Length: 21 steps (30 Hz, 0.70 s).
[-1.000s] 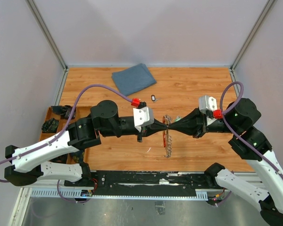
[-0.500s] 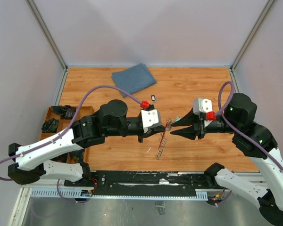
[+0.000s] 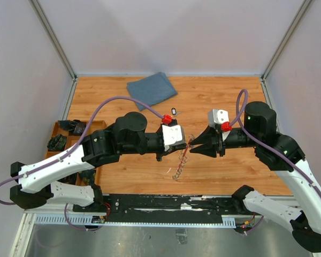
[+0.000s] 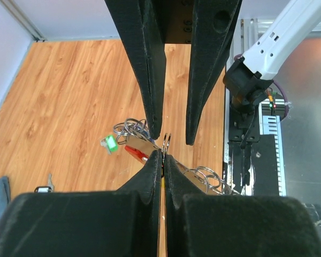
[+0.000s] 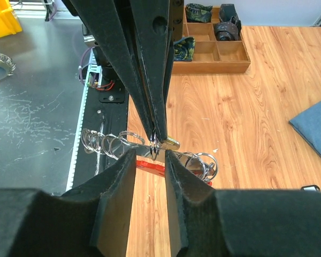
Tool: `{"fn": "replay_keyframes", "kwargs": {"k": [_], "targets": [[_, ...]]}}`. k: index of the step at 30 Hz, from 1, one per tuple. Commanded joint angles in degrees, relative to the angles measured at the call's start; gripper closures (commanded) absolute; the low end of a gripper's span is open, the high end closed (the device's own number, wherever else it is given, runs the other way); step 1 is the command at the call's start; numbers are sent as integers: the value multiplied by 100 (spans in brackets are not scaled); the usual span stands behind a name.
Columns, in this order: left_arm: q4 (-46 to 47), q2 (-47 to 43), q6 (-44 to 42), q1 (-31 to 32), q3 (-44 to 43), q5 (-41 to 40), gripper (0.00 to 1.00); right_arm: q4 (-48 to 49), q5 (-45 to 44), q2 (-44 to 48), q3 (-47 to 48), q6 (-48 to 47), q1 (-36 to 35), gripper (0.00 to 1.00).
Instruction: Put the keys on the keyring
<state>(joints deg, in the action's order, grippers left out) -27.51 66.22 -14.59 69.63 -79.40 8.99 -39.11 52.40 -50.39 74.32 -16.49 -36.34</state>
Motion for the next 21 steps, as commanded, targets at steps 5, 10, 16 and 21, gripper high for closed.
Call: {"fn": "replay_keyframes", "kwargs": {"k": [5,10,16,21], "targets": [[70,62,-91,52,-256,22,99,303,180,60,-143,164,-82,75],[86,50,-81,53,-269,23,99,359,216,32,-211,198,-100,75],[95,52,-73,61,-278,26,99,428,200,-5,-267,213,-142,76],[91,68,-73,56,-278,40,100,535,184,-19,-310,255,-167,77]]}}
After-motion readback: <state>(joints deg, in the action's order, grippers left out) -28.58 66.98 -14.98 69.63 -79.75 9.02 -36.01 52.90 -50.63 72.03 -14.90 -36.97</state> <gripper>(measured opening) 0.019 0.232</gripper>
